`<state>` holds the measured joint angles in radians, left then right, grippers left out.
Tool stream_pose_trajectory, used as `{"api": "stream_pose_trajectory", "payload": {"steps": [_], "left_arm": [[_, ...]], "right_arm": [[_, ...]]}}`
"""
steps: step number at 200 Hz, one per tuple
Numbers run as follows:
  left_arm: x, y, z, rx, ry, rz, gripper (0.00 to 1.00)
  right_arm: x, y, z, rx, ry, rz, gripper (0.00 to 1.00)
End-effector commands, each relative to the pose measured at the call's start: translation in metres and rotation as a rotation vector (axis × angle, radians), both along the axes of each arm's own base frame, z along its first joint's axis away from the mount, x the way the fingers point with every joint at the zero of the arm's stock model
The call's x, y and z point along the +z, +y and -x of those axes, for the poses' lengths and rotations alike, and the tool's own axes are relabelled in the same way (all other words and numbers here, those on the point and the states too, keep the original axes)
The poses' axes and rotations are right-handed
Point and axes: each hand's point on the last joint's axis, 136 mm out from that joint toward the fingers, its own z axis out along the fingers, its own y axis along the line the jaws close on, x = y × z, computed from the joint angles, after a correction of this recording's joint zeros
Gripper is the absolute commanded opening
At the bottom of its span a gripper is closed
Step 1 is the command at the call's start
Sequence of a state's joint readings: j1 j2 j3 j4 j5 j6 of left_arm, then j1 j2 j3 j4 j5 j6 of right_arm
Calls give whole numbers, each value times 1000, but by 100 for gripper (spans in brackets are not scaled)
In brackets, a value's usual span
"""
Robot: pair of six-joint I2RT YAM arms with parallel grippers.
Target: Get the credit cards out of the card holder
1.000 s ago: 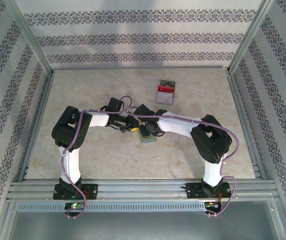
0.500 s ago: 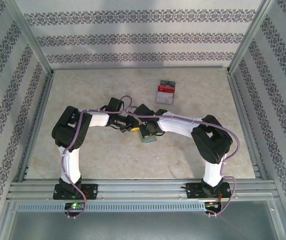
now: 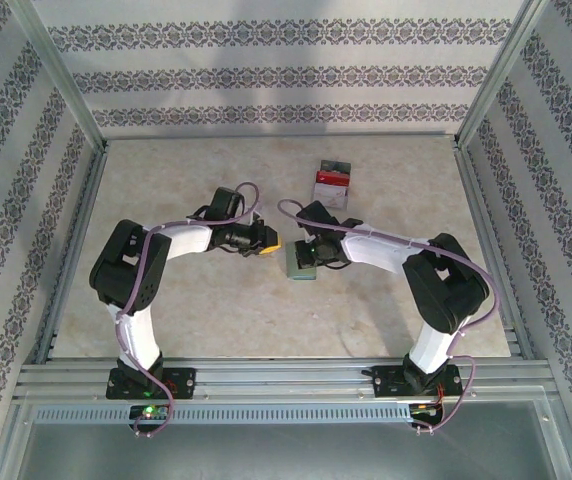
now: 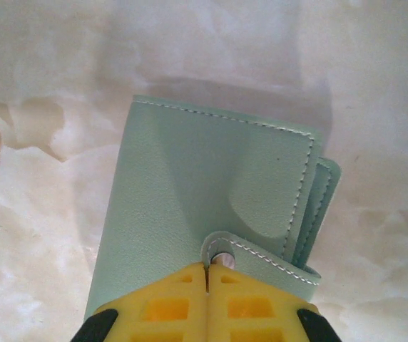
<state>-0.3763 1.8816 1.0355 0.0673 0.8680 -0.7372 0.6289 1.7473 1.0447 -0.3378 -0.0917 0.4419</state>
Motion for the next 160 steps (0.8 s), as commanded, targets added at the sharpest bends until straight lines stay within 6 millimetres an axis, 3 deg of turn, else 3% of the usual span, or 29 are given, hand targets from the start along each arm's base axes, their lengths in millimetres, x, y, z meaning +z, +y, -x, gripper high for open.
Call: {"api": "stream_pose_trajectory", "payload": {"steps": [1,27,81,125,160], "left_arm": [[10,-16,3,-13,-1,63,11],[1,-35,7,-29,38,83,6],[-28,-43,12,-49,91,8,3],[-60,-31,22,-33,155,-105,0],[-78,-21,27,-12,188,-167,0]], "right_arm": [[10,17,3,8,15,-142,0],[7,16,2,-20,27,-175,0],[2,4,2,-45,21,-134,0],[2,-9,4,-74,19,-80,0],[3,-31,7,-121,13,0,0]]}}
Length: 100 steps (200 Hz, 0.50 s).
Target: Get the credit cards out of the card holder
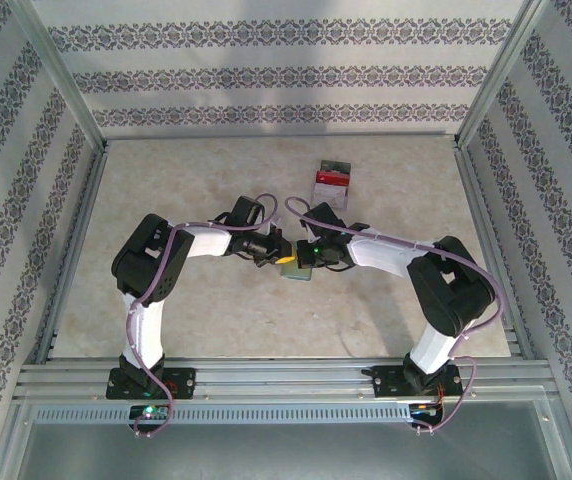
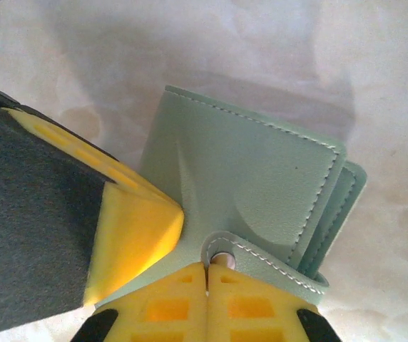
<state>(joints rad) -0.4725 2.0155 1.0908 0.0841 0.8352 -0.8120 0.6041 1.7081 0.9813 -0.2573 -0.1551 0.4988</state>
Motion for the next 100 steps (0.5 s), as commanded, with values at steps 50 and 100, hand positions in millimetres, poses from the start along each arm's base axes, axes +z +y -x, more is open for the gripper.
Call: {"api": "stream_pose_trajectory", "payload": {"steps": [50,100], "left_arm": [[-38,14,13,17,76,-116,0],[-17,4,5,18,40,-37,0]], "right_arm": [[2,-40,7,-89,17,79,0],[3,-41,7,-103,42,-48,0]]}}
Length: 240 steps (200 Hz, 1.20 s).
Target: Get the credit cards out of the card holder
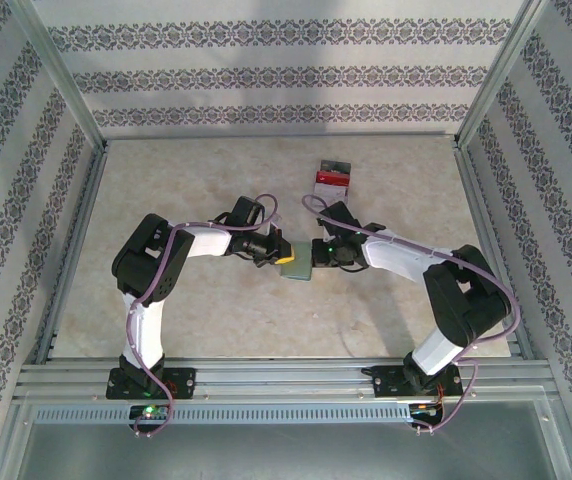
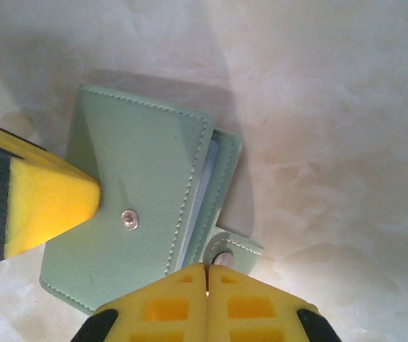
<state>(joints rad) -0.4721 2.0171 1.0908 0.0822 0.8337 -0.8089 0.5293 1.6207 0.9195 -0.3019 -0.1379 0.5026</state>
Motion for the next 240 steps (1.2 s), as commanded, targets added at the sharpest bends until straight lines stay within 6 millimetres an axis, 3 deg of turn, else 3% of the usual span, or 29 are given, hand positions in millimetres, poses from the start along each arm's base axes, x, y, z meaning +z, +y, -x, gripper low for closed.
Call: {"api": "stream_pose_trajectory", "payload": {"steps": [1,20,65,89,113,133,178,240], "left_arm": [[-15,3,5,18,40,-33,0],[-3,2,1,15,12,-24,1],[26,5,-5,4,-71,-54,18],[36,18,-5,-12,-130,-152,36],[42,32,-4,-28,-173,-264,41],[47,32,0,-55,-196,-312,45],[43,18,12,-158,-244,-511,65],[30,3,17,-218,-259,-638,85]], "right_arm": [[-2,-3,6,-19,30,-74,0],[-4,-8,6,-40,30,-111,0],[-17,-25,7,-90,59,-152,0],[-25,-31,9,-105,72,-148,0],[-31,-39,10,-120,75,-122,0],[-34,-41,9,-124,80,-114,1],[-36,-39,9,-122,81,-136,18],[-40,-44,8,-147,84,-200,17]]}}
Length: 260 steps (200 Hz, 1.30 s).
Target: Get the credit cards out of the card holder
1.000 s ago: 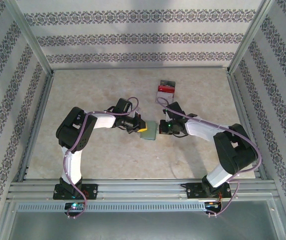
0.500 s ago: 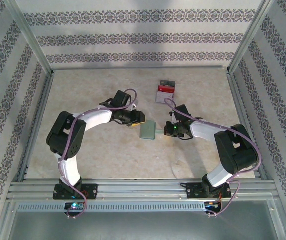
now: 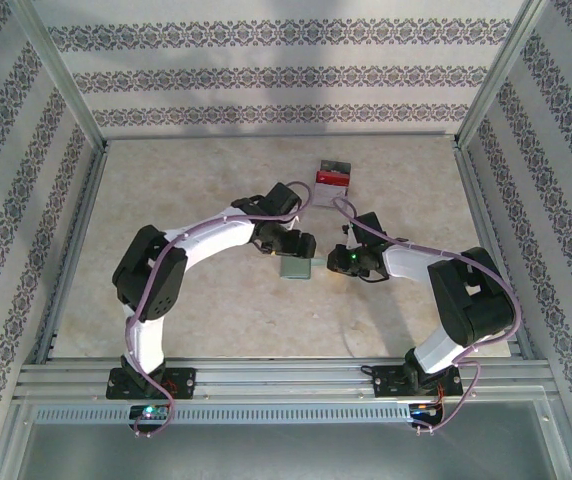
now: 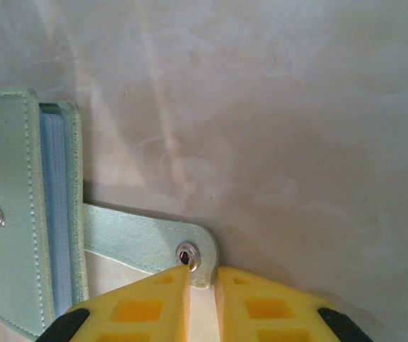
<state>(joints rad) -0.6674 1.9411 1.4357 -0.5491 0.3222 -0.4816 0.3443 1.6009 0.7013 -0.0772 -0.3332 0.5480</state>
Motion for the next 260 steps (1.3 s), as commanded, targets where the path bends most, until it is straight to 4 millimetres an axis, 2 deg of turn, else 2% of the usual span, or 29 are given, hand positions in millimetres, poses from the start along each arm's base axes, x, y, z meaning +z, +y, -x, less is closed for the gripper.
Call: {"api": "stream_pose_trajectory", "payload": {"steps": [1,32,137,179,211,260], "left_arm": [[-13,11,7,-18,14,-131,86],[-18,8,5,-44,-13,-220,100],[-45,1,-4,-24,30,-289,99],[-52,9,-5,-12,26,-342,95],[-52,6,-4,-1,36,-296,84],[-59,12,-2,14,51,-304,84]], "right_arm": [[-8,-4,2,-16,17,-19,17],[-10,-6,2,-26,24,-35,17],[-24,-5,2,-26,63,-44,16],[-25,-6,3,-29,67,-42,16],[-14,-5,-1,-29,41,-63,16],[26,-8,-6,-34,-32,-102,23]]}}
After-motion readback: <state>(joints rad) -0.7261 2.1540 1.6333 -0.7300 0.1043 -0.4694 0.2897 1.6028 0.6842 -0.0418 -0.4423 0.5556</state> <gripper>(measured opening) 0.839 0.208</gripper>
